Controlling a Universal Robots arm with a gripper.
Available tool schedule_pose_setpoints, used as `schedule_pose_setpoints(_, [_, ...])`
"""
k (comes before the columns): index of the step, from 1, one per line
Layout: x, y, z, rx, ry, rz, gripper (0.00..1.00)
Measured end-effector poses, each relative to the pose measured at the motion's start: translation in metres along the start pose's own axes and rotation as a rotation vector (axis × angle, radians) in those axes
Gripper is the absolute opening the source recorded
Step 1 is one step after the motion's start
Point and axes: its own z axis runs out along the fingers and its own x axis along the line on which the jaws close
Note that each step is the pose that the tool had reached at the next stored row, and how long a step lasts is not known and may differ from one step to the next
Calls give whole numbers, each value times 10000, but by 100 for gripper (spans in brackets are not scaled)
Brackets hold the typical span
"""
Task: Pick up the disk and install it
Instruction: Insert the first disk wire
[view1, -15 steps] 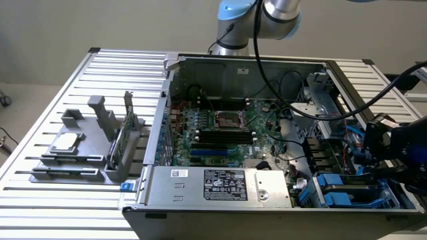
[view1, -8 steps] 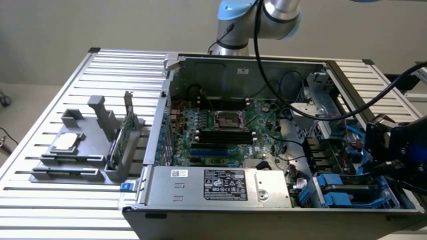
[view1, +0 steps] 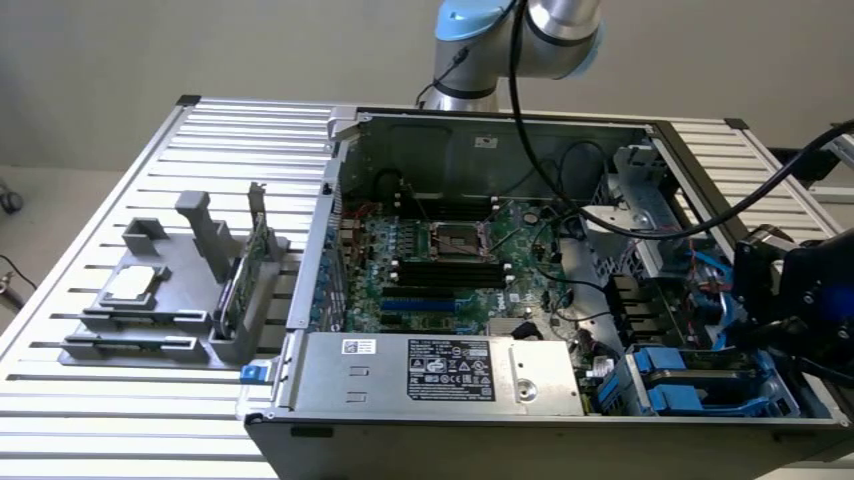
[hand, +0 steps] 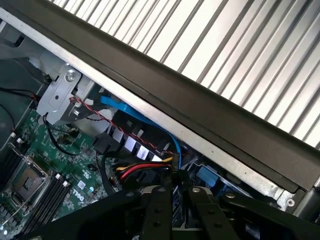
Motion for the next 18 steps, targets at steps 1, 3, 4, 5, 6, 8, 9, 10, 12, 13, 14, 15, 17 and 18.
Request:
schedule_pose_setpoints(1, [6, 4, -19, 2, 5, 20, 17])
schedule_pose_setpoints(3, [21, 2, -54, 1, 17, 40, 17])
schedule_pose_setpoints(4, [28, -7, -63, -2, 26, 47, 17])
schedule_pose_setpoints(5, [34, -18, -68, -4, 34, 55, 17])
schedule_pose_setpoints(6, [40, -30, -71, -1, 38, 61, 17])
schedule_pose_setpoints(8, [54, -66, -77, 1, 36, 67, 17])
schedule_pose_setpoints(9, [62, -85, -80, 1, 35, 67, 17])
schedule_pose_setpoints(10, [69, -98, -82, 0, 35, 68, 17])
schedule_pose_setpoints(12, [85, -125, -84, 1, 35, 68, 17])
schedule_pose_setpoints(13, [91, -135, -86, -4, 42, 82, 17])
schedule_pose_setpoints(14, [93, -138, -88, -10, 63, 107, 17])
schedule_pose_setpoints(15, [94, -138, -88, -15, 94, 142, 17])
schedule_pose_setpoints(17, [95, -140, -90, -22, 150, 226, 17])
schedule_pose_setpoints(18, [95, -139, -91, -16, 169, 266, 17])
